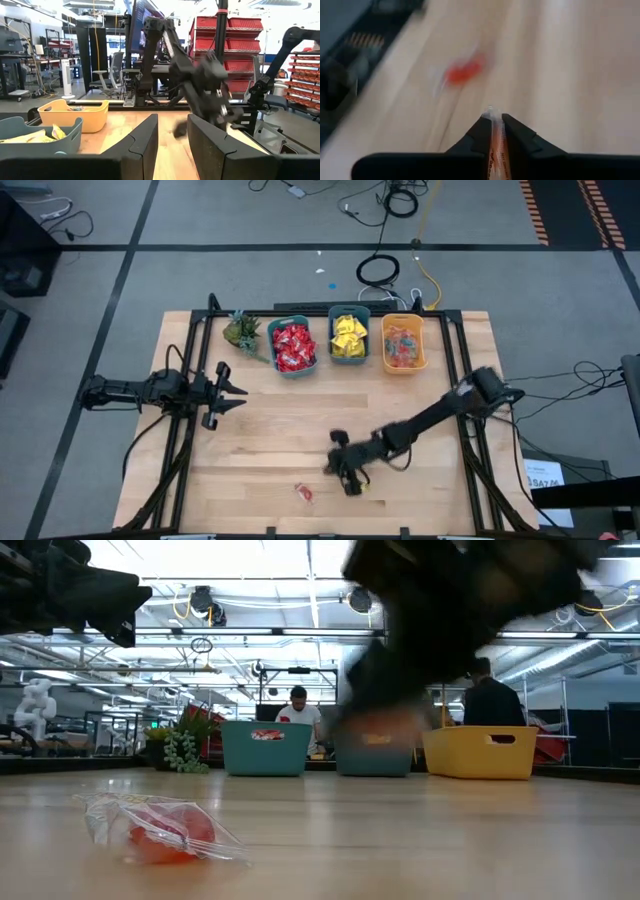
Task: Sort candy
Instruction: Put the orange gummy candy into the yellow bin, then put the red gummy candy into the yellow bin
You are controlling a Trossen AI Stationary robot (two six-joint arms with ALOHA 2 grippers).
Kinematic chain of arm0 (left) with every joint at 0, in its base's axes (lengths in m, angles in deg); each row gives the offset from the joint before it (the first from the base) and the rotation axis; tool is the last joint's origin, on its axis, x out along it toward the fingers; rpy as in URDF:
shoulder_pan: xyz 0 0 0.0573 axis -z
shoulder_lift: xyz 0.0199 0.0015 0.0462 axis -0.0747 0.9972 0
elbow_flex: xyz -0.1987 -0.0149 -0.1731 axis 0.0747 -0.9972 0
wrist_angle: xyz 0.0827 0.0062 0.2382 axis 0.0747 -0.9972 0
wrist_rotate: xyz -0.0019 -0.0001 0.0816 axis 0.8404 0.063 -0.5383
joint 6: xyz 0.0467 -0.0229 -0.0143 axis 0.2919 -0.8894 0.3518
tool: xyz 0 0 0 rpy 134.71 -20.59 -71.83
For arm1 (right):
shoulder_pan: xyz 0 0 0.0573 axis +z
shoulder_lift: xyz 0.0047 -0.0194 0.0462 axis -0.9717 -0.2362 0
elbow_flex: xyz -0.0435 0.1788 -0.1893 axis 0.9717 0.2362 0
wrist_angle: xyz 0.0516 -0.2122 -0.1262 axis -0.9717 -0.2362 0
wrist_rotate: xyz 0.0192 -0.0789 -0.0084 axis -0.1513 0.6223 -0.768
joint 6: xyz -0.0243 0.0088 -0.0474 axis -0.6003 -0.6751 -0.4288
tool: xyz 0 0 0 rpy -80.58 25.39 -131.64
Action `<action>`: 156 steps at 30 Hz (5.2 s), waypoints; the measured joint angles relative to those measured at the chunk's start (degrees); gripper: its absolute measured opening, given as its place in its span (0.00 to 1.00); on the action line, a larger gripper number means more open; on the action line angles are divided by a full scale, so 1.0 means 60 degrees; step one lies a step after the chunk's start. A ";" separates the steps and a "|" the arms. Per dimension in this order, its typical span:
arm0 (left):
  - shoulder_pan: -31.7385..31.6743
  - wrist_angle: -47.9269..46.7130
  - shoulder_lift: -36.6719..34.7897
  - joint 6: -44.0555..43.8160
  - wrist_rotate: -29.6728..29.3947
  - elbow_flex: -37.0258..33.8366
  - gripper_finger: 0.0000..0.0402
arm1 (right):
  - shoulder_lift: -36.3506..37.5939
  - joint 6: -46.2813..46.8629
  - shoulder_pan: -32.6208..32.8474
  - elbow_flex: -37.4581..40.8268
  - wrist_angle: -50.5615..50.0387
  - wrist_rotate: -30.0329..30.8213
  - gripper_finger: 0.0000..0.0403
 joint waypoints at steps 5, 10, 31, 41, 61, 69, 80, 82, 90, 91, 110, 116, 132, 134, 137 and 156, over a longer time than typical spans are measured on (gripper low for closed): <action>0.0001 0.0014 -0.0002 0.0000 0.0000 0.0001 0.28 | 0.1621 0.0035 -0.0932 -0.0032 -0.0957 0.0368 0.03; 0.0000 0.0003 -0.0002 0.0000 0.0001 0.0002 0.28 | 0.3287 0.1341 -0.2469 -0.0044 -0.2403 0.0474 0.02; -0.0001 0.0003 -0.0004 0.0000 0.0001 0.0000 0.28 | 0.6017 0.2001 -0.8585 -0.0036 -0.7450 0.1188 0.02; -0.0001 0.0003 0.0000 0.0000 0.0000 -0.0001 0.28 | 0.6002 0.1502 -1.0144 -0.0036 -0.9301 0.1177 0.22; 0.0003 0.0003 -0.0004 0.0000 0.0004 -0.0001 0.28 | 0.6002 0.1304 -1.0344 -0.0036 -0.9256 0.0117 0.71; -0.0001 0.0003 -0.0002 0.0000 0.0000 -0.0001 0.28 | 0.6002 -0.0220 -0.8529 -0.0036 -0.7685 -0.1366 0.65; 0.0000 0.0003 -0.0003 0.0000 0.0000 0.0003 0.28 | 0.5225 -0.1032 -0.5065 -0.0044 -0.6175 -0.1304 0.61; 0.0001 0.0006 0.0000 0.0000 0.0000 -0.0001 0.28 | 0.4813 -0.0923 -0.4521 -0.0044 -0.6165 -0.1043 0.61; 0.0003 0.0006 -0.0004 0.0000 0.0000 -0.0001 0.28 | 0.2747 -0.0166 -0.2332 -0.0044 -0.5068 -0.0302 0.61; 0.0003 0.0004 -0.0003 0.0000 0.0002 0.0002 0.28 | 0.2468 0.0010 -0.2074 -0.0044 -0.4711 -0.0302 0.61; 0.0000 0.0025 -0.0004 0.0000 0.0000 0.0003 0.28 | -0.2570 0.0533 0.1054 -0.4423 -0.2638 0.1942 0.61; 0.0002 0.0003 0.0000 0.0000 0.0003 0.0002 0.28 | -0.3674 0.0998 0.1106 -0.5175 -0.2930 0.2571 0.59; 0.0001 0.0017 0.0000 0.0000 0.0004 -0.0001 0.28 | -0.2730 0.1429 0.0450 -0.5072 -0.4694 0.1624 0.07; 0.0002 0.0002 0.0000 0.0000 0.0004 -0.0001 0.28 | -0.2330 0.1028 0.0058 -0.5056 -0.5063 0.1688 0.04; -0.0001 0.0028 0.0000 0.0000 0.0004 0.0000 0.28 | -0.1611 0.0485 -0.0503 -0.5071 -0.5845 0.1788 0.01; 0.0001 0.0003 -0.0002 0.0000 0.0004 0.0001 0.28 | 0.4840 -0.0088 -0.5227 -0.0565 -0.6063 0.1996 0.02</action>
